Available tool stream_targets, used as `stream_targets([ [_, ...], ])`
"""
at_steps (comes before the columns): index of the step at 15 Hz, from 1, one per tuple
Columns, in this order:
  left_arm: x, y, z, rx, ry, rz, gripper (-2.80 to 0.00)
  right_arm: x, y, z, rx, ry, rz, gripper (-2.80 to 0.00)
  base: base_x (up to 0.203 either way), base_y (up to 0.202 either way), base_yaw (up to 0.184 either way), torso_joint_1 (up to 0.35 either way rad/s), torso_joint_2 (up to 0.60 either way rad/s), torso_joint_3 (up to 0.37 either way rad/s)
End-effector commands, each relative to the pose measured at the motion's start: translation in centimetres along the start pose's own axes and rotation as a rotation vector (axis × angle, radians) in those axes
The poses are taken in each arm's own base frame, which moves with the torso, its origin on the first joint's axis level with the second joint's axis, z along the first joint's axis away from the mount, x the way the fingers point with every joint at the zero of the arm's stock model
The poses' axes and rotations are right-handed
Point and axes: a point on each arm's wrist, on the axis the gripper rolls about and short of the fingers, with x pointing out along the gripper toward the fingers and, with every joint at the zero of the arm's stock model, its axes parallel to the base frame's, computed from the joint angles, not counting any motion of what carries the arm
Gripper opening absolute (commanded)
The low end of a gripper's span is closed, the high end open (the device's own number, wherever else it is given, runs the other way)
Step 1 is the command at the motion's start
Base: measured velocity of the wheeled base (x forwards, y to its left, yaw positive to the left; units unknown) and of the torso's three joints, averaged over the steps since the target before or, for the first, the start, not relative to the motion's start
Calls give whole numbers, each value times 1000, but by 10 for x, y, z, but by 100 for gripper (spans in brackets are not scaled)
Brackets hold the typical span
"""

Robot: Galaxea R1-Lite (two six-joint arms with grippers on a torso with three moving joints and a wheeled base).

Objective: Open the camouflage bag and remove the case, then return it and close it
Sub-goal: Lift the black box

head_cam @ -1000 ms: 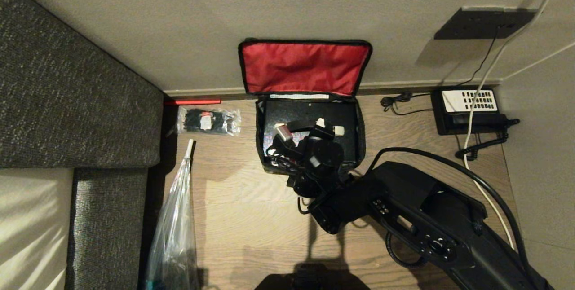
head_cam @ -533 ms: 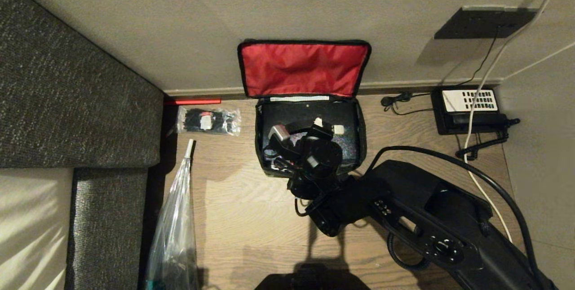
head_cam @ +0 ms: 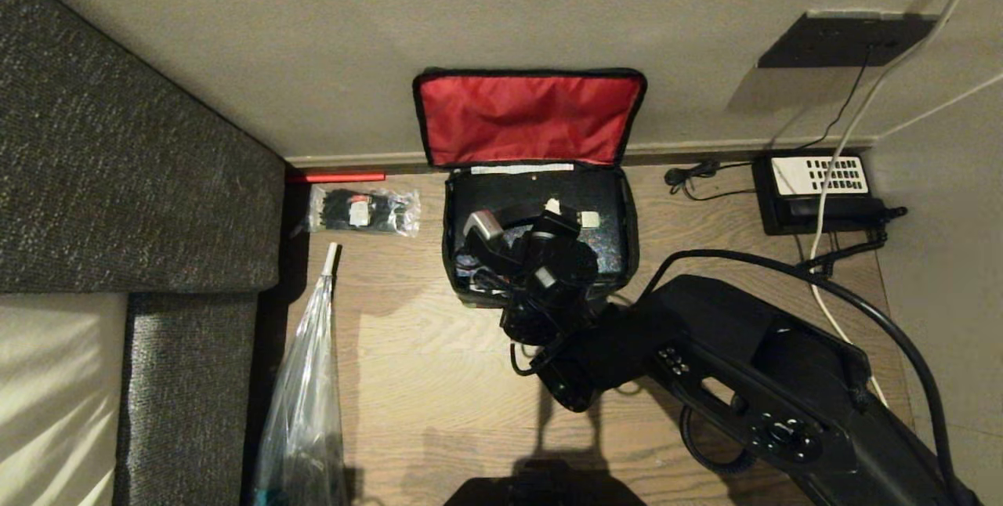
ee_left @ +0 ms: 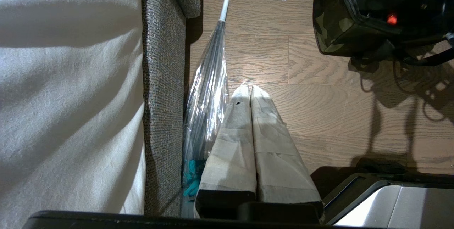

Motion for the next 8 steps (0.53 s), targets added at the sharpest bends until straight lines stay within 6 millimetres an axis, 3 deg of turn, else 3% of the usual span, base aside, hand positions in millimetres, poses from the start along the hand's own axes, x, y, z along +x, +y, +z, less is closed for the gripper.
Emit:
stream_targets([
  [1, 0, 0, -1, -1, 1, 2, -280, 1, -15, 5, 22, 0, -21, -280, 0, 0, 0, 0, 0, 0],
  [8, 0, 0, -1, -1, 1, 2, -280, -5, -53, 26, -18, -7, 25, -280, 0, 0, 0, 0, 0, 0],
])
